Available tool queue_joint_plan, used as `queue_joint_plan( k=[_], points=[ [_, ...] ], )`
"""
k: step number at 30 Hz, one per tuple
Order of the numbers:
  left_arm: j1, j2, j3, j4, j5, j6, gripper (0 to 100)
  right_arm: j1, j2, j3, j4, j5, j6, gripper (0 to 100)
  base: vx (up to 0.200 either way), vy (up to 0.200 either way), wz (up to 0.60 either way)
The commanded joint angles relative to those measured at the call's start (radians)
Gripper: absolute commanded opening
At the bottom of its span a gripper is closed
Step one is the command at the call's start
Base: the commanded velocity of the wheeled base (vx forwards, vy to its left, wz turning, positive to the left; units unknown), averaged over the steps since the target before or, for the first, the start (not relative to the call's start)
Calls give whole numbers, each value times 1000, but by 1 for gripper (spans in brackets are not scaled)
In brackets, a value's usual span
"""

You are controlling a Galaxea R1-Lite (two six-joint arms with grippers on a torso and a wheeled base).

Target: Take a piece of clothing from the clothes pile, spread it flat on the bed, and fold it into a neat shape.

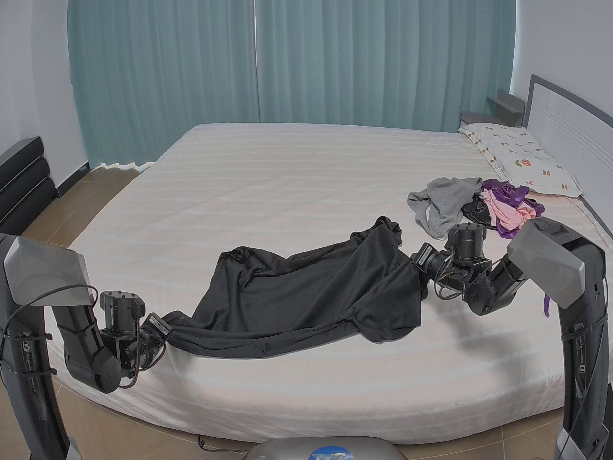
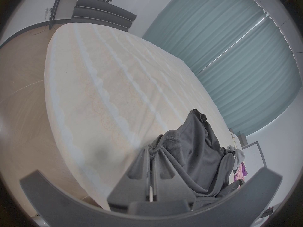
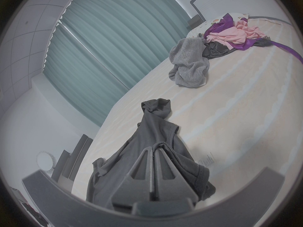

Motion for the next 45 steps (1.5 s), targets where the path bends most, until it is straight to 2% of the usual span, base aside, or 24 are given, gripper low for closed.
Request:
queue_joint_plan(
  k=[1, 2, 3, 10, 14, 15, 16, 18, 19, 23, 32, 43, 44, 45],
  points=[
    [-1, 36, -6, -1, 0, 0, 0, 11, 81, -50, 2, -23, -5, 0, 0, 0, 0],
    [-1, 36, -6, -1, 0, 0, 0, 11, 82, -50, 2, -23, -3, 0, 0, 0, 0],
    [-1, 36, -6, -1, 0, 0, 0, 13, 82, -50, 2, -22, -3, 100, 0, 0, 0],
    [-3, 36, -6, 0, -2, 0, 0, -12, 29, -13, -51, -17, 4, 100, 0, 0, 0],
    [-3, 36, -5, 0, -2, 1, 0, -42, -103, 147, -62, 116, -2, 100, 0, 0, 0],
    [-3, 36, -5, 0, -2, 1, 0, -42, -103, 147, -62, 116, -2, 100, 0, 0, 0],
    [-3, 36, -5, -1, -2, 1, 0, -55, -151, 213, -61, 181, -14, 100, 0, 0, 0],
    [-3, 36, -5, 0, -2, 1, 0, -55, -152, 217, -61, 185, -16, 100, 0, 0, 0],
    [-3, 36, -5, 0, -3, 1, 0, -62, -189, 277, -50, 236, -40, 100, 0, 0, 0],
    [-3, 36, -5, 0, -3, 1, 0, -50, -185, 357, -48, 279, -74, 100, 0, 0, 0],
    [-3, 37, -5, 0, -3, 1, 0, -35, -91, 386, -47, 285, -145, 100, 0, 0, 0],
    [-3, 37, -6, 0, -3, 1, 0, 4, -57, 362, -42, 289, -155, 100, 0, 0, 0],
    [-3, 37, -6, 0, -3, 1, 0, 4, -57, 362, -42, 289, -155, 0, 0, 0, 0],
    [-3, 37, -6, 0, -3, 1, 0, 4, -48, 363, -36, 288, -165, 0, 0, 0, 0]
  ],
)
